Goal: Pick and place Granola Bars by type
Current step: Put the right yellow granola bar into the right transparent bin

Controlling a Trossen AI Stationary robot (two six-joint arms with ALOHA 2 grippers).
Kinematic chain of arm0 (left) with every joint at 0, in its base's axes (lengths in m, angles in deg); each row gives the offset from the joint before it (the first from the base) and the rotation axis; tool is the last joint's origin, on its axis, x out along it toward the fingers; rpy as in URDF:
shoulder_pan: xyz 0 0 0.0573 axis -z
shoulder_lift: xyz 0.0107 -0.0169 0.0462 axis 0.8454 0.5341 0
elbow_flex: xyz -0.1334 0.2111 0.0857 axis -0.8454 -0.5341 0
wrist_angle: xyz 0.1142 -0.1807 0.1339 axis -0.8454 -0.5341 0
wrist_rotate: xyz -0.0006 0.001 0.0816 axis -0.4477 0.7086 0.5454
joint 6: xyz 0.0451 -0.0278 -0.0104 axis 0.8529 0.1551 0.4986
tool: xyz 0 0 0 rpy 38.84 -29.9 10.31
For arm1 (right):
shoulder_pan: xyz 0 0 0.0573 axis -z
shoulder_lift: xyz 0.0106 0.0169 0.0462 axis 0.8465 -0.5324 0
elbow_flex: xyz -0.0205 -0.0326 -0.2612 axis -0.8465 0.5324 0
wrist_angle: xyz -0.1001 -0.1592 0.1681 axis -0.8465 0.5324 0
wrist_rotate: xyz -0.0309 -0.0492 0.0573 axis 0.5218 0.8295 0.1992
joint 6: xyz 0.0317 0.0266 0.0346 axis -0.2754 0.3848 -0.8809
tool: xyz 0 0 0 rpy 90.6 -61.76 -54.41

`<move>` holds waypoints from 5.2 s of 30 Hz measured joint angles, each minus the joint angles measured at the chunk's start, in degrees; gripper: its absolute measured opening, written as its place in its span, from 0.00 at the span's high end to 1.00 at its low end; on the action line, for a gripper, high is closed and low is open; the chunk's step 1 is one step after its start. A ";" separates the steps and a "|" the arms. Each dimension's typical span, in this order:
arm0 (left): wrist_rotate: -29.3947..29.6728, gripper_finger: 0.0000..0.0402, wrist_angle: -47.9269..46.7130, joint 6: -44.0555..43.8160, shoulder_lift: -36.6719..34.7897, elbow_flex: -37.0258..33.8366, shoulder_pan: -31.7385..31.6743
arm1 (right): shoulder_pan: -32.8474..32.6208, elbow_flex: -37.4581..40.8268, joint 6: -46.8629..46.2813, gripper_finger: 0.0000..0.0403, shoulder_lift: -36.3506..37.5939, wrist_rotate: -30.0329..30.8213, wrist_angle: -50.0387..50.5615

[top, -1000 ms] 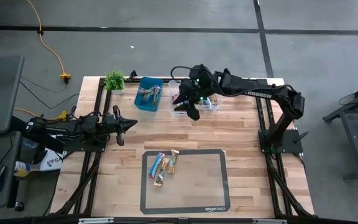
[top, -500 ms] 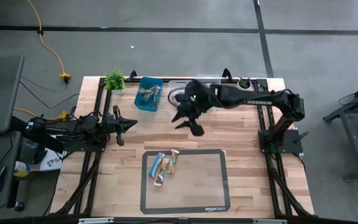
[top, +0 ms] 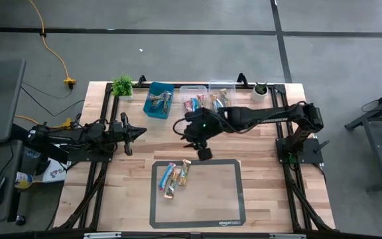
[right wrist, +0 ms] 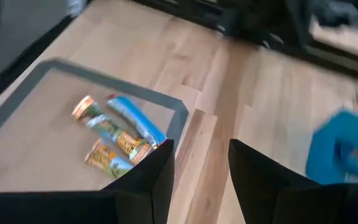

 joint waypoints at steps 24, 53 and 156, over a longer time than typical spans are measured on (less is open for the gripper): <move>0.00 1.00 0.02 0.01 0.00 0.00 0.00 | -17.49 6.50 -92.65 0.66 -3.75 40.06 -3.85; 0.01 1.00 0.02 0.01 0.00 -0.01 0.00 | -16.26 -13.77 -106.02 0.72 -14.71 36.19 16.60; 0.00 1.00 0.00 0.01 0.00 -0.02 0.00 | -10.90 -27.33 -123.97 0.63 -39.44 14.93 26.59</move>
